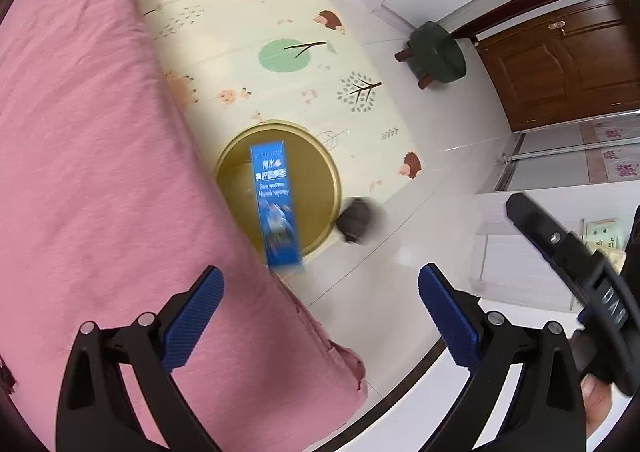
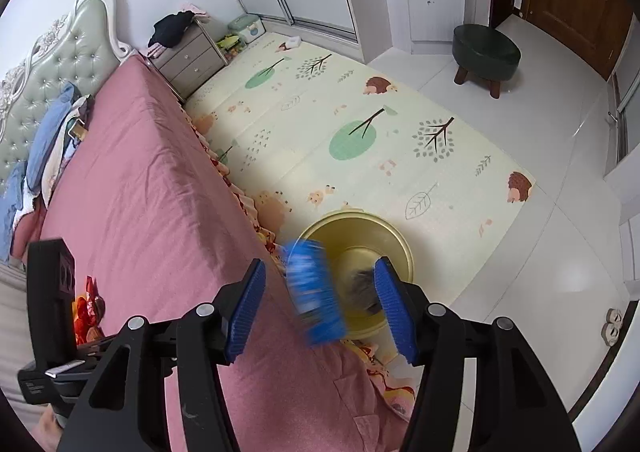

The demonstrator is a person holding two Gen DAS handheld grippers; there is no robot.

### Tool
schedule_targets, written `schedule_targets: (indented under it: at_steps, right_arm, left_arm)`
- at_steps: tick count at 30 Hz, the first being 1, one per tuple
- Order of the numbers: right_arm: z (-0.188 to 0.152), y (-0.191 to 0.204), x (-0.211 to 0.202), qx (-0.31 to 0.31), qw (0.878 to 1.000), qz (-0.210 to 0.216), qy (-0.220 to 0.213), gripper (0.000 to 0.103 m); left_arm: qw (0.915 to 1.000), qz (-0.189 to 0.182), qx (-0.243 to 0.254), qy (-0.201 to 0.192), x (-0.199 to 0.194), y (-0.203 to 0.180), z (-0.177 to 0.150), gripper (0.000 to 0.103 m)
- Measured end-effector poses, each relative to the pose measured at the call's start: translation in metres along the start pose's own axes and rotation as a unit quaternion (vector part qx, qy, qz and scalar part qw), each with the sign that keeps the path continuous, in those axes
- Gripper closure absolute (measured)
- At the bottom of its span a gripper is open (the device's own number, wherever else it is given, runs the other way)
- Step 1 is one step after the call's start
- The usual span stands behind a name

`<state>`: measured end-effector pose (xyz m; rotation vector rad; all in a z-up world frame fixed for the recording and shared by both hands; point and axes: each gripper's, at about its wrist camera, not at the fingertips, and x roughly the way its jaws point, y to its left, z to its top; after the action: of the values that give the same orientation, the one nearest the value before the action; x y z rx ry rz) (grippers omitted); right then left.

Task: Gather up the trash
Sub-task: 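Open both tools to drop the box and sock into the bucket, then move both tools back over the pile on the bed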

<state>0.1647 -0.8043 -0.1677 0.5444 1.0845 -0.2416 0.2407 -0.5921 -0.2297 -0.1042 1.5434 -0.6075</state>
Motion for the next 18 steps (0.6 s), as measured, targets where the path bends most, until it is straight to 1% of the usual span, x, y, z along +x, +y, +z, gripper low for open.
schedule_targets:
  at_steps: [3, 6, 13, 18]
  right_arm:
    - [0.000, 0.007, 0.002, -0.007, 1.000, 0.011, 0.005, 0.047]
    - [-0.004, 0.024, 0.005, -0.022, 0.999, 0.019, 0.013, 0.047]
    - [-0.020, 0.082, 0.008, -0.063, 0.996, 0.051, 0.033, 0.048]
    - [-0.037, 0.138, 0.006, -0.103, 0.990, 0.083, 0.046, 0.048]
  left_arm:
    - [1.0000, 0.006, -0.003, -0.005, -0.009, 0.009, -0.004, 0.006]
    - [0.9998, 0.012, -0.009, -0.014, -0.026, 0.025, -0.015, 0.006]
    - [0.9982, 0.016, -0.040, -0.042, -0.069, 0.070, -0.039, 0.006]
    - [0.9957, 0.026, -0.065, -0.060, -0.100, 0.109, -0.060, 0.006]
